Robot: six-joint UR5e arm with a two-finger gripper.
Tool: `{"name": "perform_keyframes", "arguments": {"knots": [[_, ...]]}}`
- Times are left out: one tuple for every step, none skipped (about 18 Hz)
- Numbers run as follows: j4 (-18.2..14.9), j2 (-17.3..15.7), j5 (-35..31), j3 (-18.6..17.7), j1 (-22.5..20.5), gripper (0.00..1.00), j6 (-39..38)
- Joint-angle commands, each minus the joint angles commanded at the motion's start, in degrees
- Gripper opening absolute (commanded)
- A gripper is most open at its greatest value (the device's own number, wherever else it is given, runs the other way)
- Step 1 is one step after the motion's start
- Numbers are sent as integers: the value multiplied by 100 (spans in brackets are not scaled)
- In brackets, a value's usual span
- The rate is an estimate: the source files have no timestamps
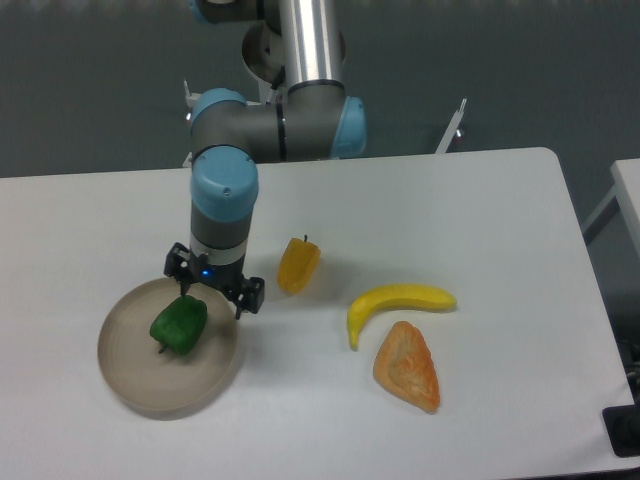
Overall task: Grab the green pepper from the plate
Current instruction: 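Lower the open gripper around the green pepper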
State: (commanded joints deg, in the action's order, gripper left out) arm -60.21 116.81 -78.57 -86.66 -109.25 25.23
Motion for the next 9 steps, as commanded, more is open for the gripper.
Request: {"name": "perform_keyframes", "arguments": {"knots": [[53,0,0,-18,44,100,-35],[71,9,0,-18,70,100,-61],[97,35,0,-18,79,100,-70],[106,61,0,-18,79,100,-70],[115,70,0,-9,97,100,-70],[185,105,0,-18,114,100,-105],[246,166,0,0,123,100,-167],[273,193,0,9,132,100,-193],[291,211,-9,9,167,100,-194]]}}
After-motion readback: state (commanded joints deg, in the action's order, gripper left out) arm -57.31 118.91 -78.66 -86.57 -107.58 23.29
